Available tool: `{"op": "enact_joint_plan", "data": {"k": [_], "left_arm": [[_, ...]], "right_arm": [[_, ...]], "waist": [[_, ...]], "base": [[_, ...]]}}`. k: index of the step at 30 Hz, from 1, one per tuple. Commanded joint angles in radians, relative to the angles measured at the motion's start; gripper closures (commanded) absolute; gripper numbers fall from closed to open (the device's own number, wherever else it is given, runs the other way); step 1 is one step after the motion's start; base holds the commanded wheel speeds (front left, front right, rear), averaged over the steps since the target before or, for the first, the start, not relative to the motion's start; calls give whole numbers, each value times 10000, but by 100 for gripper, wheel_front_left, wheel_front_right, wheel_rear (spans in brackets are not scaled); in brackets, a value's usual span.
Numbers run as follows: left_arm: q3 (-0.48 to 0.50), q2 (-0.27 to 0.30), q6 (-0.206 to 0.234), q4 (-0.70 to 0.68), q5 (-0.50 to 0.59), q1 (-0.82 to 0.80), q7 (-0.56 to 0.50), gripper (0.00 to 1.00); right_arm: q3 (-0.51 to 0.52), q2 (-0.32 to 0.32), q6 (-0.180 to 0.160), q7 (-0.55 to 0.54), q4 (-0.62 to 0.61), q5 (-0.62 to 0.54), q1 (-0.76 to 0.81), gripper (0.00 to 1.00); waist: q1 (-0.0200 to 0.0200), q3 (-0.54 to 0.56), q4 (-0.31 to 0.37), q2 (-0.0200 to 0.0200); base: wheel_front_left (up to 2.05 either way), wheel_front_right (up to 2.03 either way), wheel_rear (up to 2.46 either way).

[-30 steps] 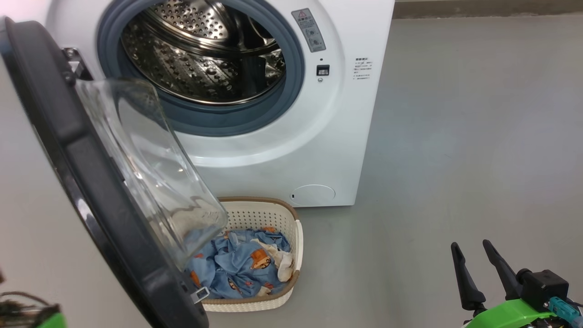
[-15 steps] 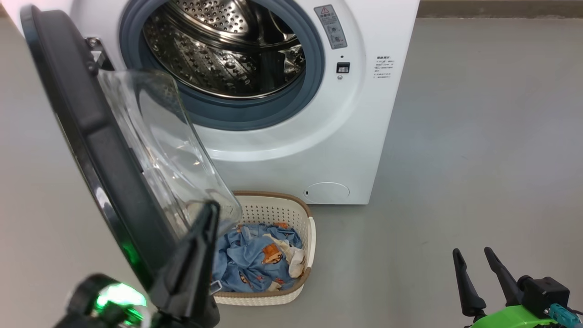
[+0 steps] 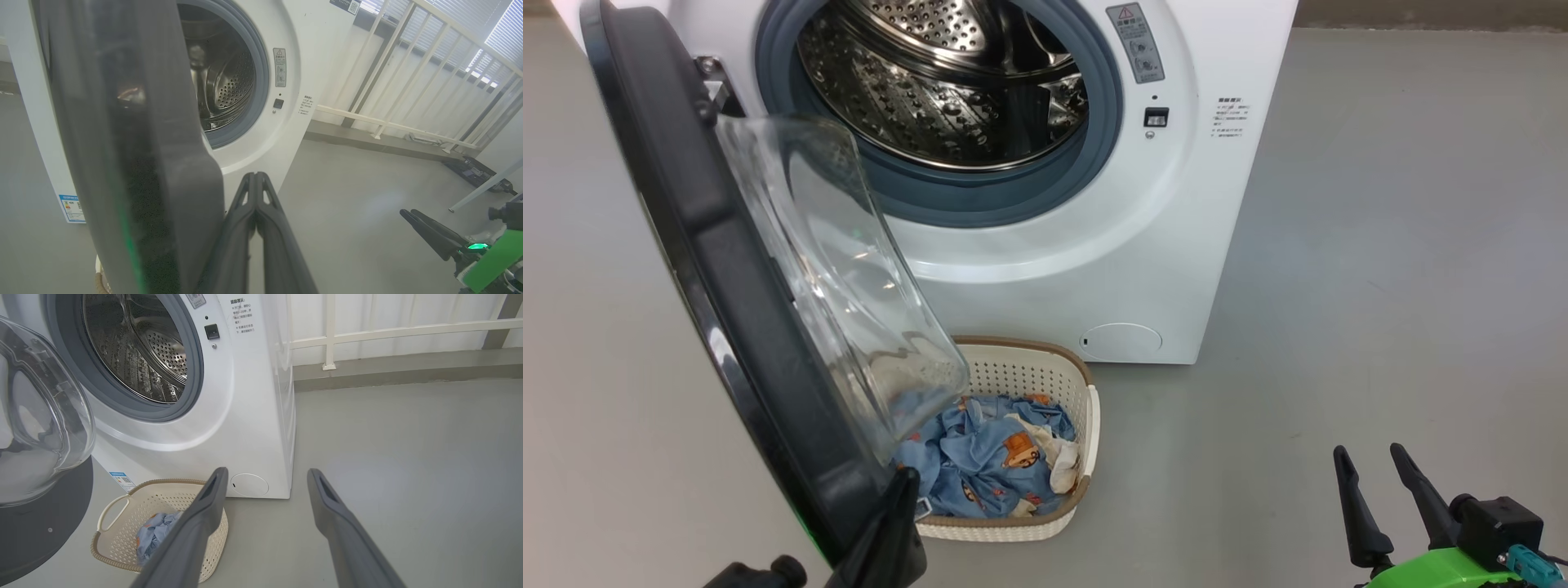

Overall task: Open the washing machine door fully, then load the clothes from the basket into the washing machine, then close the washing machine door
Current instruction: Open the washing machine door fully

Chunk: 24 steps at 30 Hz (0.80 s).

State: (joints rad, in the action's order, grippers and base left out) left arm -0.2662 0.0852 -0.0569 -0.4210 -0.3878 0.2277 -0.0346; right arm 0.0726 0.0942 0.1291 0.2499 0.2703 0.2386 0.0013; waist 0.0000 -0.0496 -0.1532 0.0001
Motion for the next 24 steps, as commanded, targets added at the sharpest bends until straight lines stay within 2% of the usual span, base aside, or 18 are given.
{"op": "enact_joint_plan", "data": {"k": [1,11,24], "left_arm": [[378,14,79,-220,-48,-228,86,100],[469,-139,520,238,-155,-349,571,100],[757,-202,1058,438,-271,-462,776,100]], "right_arm": [[-261,61,16,118,-198,-94,-144,0],[-310,85,16,118,-116,-95,-178,0],[-266,3,16,118,-44,-111,-154,0]], "waist": [[0,-13,-26,-1],[0,-59,-266,-1],[0,-175,-985,-1]], "base": [[0,0,0],[0,0,0],[0,0,0]]}}
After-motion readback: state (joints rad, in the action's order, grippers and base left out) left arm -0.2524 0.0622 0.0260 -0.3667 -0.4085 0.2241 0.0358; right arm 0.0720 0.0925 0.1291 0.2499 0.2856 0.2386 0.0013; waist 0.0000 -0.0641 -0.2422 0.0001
